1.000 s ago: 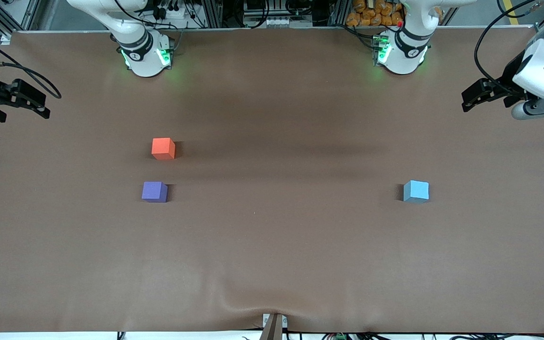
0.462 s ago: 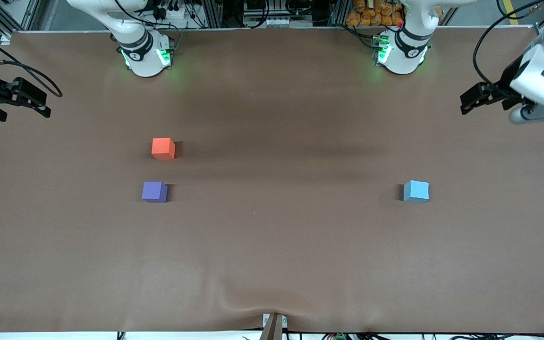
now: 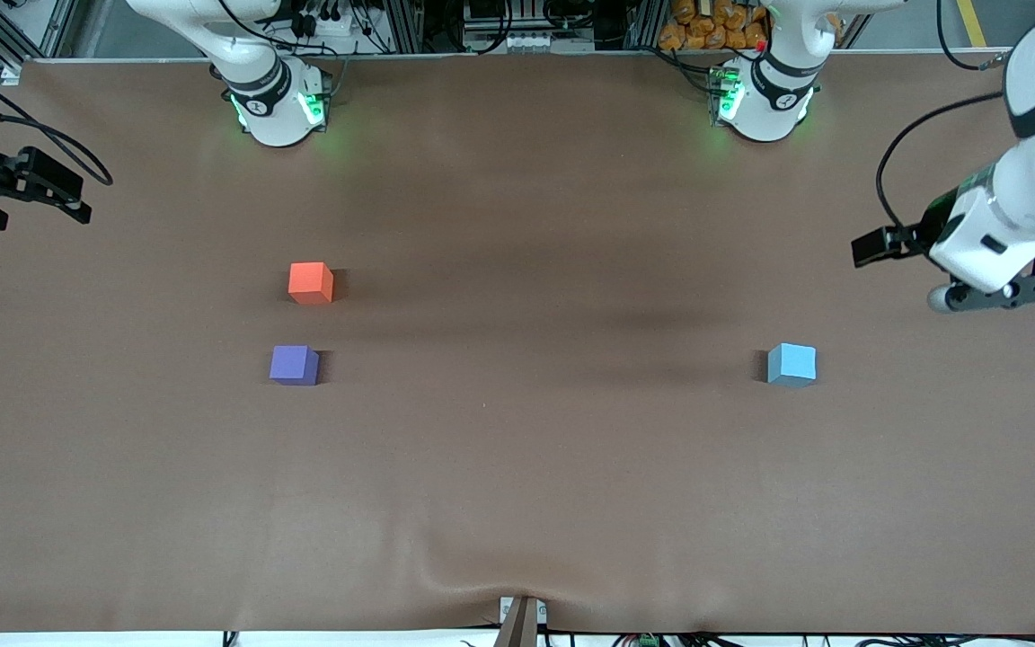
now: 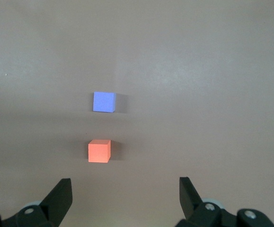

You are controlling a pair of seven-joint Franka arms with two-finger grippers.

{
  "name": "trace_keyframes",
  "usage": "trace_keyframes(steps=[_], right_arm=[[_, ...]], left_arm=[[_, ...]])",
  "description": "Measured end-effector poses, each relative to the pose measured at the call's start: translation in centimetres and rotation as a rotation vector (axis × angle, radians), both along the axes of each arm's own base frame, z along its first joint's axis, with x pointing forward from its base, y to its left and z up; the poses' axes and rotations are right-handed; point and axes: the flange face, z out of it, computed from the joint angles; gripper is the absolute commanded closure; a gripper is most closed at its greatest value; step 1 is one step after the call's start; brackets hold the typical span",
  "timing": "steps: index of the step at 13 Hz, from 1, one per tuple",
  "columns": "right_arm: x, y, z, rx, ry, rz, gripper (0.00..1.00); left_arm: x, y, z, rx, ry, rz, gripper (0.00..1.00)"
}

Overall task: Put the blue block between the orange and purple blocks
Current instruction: 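Reach the left gripper down to the light blue block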

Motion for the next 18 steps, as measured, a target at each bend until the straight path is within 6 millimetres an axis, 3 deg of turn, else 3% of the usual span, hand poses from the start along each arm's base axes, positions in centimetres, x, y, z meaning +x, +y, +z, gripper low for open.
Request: trace_keyframes(steps=[11, 18], right_arm=[[0.0, 0.2, -0.1, 0.000, 0.002, 0.004, 0.00], [0.0, 0.4, -0.3, 0.000, 0.006, 0.007, 0.00]], left_arm=[[6.8, -0.3, -11.4, -0.025, -0.059, 0.006, 0.00], [9.3, -0.8, -19.8, -0.038, -0.063, 0.005, 0.00]])
